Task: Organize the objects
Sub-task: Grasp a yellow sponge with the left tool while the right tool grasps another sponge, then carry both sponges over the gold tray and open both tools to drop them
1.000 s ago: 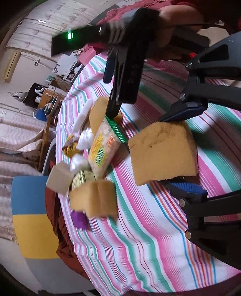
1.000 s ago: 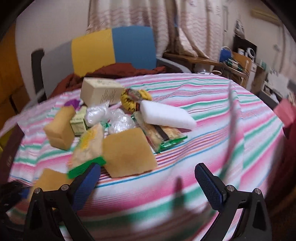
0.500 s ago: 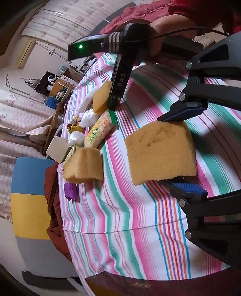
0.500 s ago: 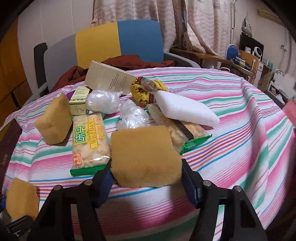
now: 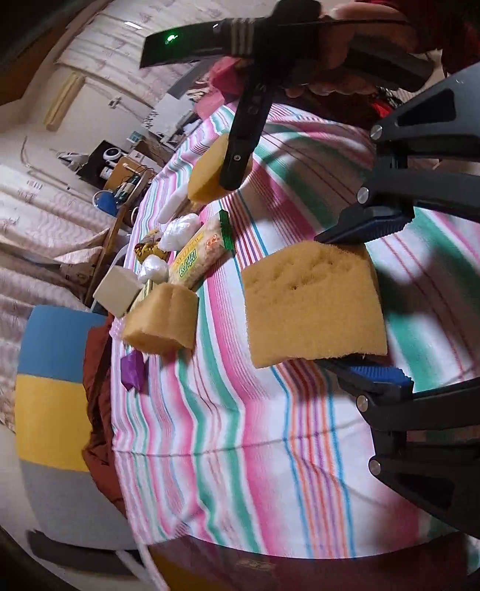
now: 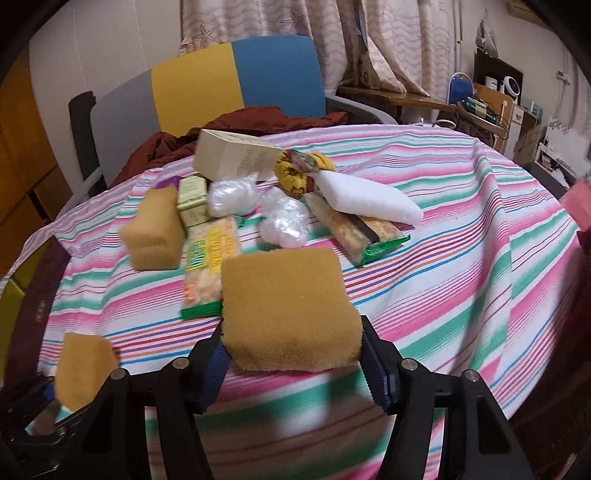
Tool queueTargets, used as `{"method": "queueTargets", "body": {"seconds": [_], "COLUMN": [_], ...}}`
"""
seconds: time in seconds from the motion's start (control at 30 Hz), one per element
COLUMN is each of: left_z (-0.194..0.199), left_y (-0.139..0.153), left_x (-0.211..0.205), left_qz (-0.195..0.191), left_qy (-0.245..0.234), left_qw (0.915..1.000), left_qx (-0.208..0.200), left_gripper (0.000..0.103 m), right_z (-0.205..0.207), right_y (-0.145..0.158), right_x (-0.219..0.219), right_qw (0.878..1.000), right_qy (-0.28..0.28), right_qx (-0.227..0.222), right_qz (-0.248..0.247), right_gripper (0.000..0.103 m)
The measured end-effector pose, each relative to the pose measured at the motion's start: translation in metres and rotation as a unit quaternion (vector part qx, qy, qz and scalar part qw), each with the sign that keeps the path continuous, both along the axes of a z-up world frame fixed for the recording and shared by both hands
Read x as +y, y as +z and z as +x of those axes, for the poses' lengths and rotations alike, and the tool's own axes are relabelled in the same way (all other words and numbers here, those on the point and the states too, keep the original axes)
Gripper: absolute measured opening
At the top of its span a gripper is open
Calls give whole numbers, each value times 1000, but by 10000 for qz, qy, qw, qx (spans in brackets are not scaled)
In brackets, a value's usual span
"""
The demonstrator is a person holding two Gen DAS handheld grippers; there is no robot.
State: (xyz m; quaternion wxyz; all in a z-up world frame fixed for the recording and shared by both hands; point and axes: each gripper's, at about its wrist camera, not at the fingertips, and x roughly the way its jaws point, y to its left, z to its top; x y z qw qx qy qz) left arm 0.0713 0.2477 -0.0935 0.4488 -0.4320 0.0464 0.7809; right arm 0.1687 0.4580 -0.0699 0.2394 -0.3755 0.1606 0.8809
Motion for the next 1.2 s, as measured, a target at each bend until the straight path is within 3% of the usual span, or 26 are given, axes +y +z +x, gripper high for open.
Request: {"method": "queueTargets", "body": {"seconds": [0.13, 0.53, 0.77, 1.03, 1.2], "left_z": [1, 0, -29, -74, -93], "left_y": [6, 58, 69, 61, 53], "left_x": [-22, -102, -173, -244, -271], "left_qz": [146, 507, 603, 36, -328], "left_qy": [155, 773, 1580, 2681, 3019], "left_qw": [9998, 9933, 9841, 9625, 9523], "left_qx": [27, 693, 544, 402, 306], "left_gripper": [55, 55, 55, 56, 56], "right_z": [0, -31, -55, -97, -127], "right_y": [7, 26, 44, 53, 47], "right_x": [-23, -106, -161, -248, -302], "right_qw": [9995, 9893, 9758, 9502, 9361], "right_qy": [320, 1438, 2133, 3066, 3494], "right_qx": [53, 245, 460, 549, 384], "right_qz": [-18, -87, -105, -55, -69], "right_gripper": [64, 64, 65, 67, 67]}}
